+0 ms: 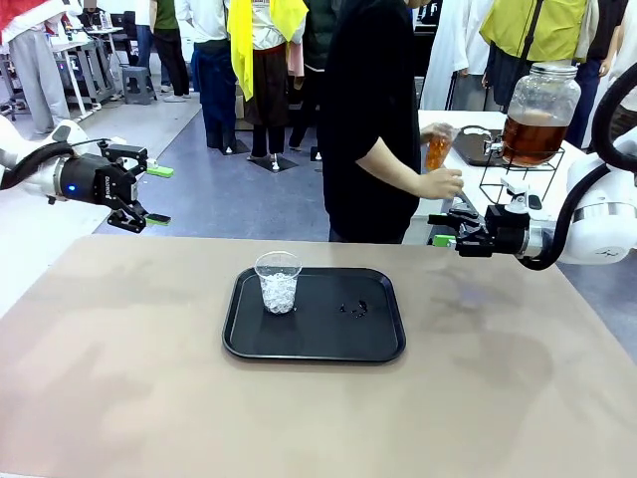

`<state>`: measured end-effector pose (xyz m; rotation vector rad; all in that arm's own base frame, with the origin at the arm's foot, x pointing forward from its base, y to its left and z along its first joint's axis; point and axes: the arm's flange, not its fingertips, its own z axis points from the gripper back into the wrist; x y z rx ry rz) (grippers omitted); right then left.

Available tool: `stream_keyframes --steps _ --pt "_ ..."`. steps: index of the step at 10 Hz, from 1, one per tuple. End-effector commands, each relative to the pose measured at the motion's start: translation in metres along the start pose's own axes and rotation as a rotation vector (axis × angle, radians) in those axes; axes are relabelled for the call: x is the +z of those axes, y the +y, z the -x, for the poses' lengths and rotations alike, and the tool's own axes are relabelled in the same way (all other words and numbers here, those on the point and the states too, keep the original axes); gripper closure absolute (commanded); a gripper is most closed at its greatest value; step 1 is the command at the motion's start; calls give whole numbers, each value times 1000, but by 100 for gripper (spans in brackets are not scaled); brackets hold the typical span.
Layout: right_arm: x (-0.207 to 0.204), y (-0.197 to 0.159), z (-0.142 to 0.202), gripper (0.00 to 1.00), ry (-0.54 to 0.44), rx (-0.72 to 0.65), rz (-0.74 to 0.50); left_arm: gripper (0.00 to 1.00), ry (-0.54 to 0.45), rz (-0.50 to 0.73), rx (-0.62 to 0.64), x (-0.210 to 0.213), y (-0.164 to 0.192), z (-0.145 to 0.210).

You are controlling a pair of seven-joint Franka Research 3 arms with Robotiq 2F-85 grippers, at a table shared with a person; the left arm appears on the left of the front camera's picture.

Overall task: Pour the drink into the iced cup.
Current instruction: Pick up the iced cup indicated by the human and present it to them.

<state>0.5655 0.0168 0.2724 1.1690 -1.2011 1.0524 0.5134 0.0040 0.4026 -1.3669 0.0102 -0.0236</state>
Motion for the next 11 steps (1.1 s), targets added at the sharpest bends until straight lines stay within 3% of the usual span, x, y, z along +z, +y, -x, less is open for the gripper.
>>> stream_keyframes --steps 1,11 --pt "-1 -1 -3 0 -8 -2 4 0 -1 5 -5 0 -1 0" --pt "-1 -1 -3 0 -8 -2 4 0 -1 5 -5 0 -1 0"
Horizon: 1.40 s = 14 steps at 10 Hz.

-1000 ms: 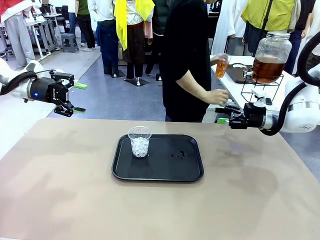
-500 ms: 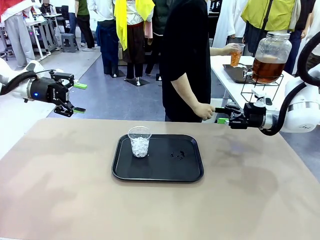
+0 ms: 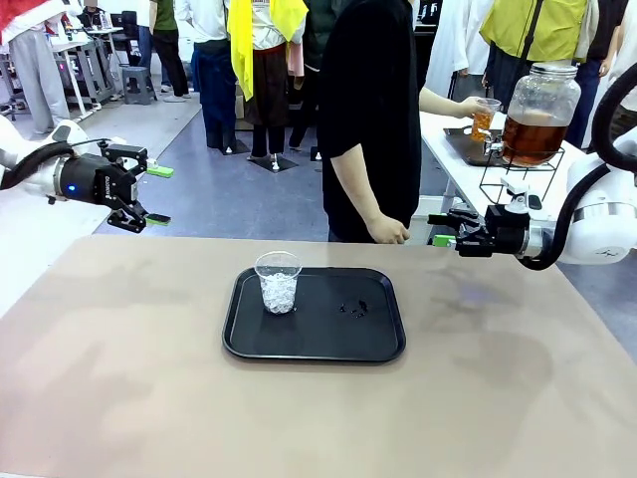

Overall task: Pour the drink into the iced cup.
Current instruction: Pick up the iced cup indicated by the human and present it to them.

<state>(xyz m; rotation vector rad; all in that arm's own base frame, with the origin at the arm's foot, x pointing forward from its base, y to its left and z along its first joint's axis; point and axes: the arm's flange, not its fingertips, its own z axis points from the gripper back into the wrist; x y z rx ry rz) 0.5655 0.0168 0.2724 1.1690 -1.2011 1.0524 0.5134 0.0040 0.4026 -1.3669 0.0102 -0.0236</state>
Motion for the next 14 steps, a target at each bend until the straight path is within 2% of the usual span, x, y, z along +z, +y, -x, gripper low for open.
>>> stream_keyframes --steps 1,14 --pt "-1 -1 -3 0 -8 -2 4 0 -1 5 -5 0 -1 0" --pt "-1 -1 -3 0 -8 -2 4 0 -1 5 -5 0 -1 0"
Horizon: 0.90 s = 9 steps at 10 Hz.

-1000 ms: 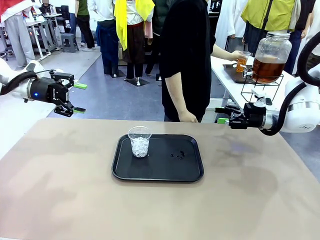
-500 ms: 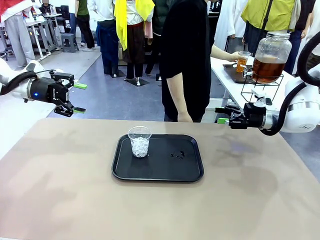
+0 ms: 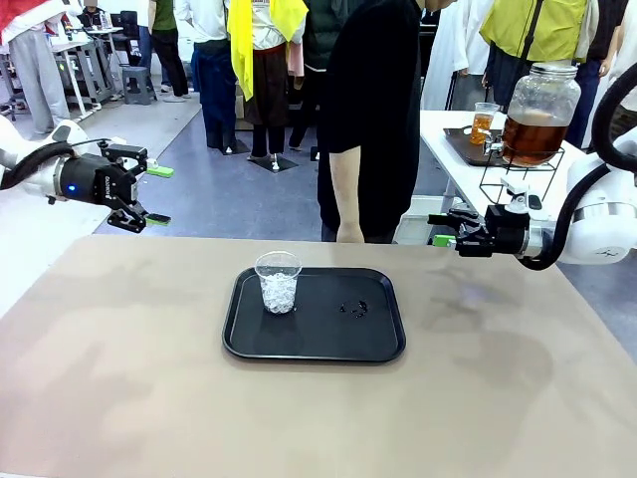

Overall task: Pour the drink into the iced cup.
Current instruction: Pick up the iced cup indicated by the human and present it to them.

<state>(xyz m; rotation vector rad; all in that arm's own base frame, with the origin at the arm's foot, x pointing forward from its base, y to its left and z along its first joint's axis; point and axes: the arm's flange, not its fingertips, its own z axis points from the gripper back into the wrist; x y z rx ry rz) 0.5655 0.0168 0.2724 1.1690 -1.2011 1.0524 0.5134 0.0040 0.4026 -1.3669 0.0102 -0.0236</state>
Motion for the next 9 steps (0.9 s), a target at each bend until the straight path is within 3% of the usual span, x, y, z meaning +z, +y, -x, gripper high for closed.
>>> stream_keyframes --steps 1,9 --pt "-1 -1 -3 0 -8 -2 4 0 -1 5 -5 0 -1 0" --pt "-1 -1 -3 0 -8 -2 4 0 -1 5 -5 0 -1 0"
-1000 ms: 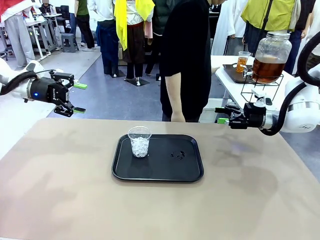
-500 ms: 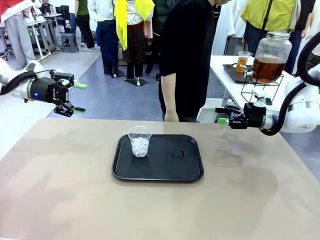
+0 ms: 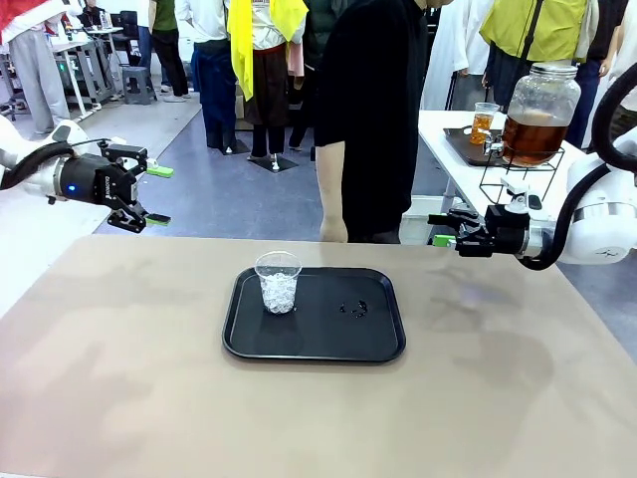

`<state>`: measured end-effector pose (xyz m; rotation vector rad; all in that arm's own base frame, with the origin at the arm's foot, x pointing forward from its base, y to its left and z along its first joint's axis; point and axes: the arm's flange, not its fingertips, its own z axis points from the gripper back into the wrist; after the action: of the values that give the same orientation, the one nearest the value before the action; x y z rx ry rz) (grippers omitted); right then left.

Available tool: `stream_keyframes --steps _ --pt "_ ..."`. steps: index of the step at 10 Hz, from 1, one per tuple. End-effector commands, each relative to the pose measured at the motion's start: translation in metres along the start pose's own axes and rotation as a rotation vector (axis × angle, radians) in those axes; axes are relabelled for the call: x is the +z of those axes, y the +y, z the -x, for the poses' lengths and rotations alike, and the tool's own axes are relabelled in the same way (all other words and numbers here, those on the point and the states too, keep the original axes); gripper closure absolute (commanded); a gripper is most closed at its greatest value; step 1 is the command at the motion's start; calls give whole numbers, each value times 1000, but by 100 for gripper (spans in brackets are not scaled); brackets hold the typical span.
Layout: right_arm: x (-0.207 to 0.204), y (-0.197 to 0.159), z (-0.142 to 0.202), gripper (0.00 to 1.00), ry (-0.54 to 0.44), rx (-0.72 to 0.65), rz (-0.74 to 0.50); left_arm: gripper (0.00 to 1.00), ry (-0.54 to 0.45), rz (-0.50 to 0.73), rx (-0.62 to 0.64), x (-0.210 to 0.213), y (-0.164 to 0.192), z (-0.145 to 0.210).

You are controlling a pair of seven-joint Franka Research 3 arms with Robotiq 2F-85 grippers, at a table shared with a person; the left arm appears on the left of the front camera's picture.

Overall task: Pour the drink into the iced cup.
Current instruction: Pick up the iced cup indicated by the human and present it to them.

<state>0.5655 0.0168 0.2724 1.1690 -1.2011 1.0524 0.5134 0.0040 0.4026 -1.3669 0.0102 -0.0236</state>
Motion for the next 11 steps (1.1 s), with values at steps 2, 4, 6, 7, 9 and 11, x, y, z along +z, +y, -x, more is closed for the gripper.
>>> stream_keyframes --steps 2,4,6,7,9,11 --pt "-1 -1 -3 0 -8 -2 4 0 -1 5 -5 0 -1 0" --pt "-1 -1 -3 0 -8 -2 4 0 -1 5 -5 0 -1 0" --pt "-1 -1 -3 0 -8 -2 4 0 -1 5 -5 0 -1 0" --pt "-1 -1 -3 0 -8 -2 4 0 -1 5 -5 0 -1 0" --pt "-1 -1 -3 0 -8 -2 4 0 -1 5 -5 0 -1 0" --pt "-1 -1 -3 0 -8 -2 4 0 -1 5 -5 0 -1 0"
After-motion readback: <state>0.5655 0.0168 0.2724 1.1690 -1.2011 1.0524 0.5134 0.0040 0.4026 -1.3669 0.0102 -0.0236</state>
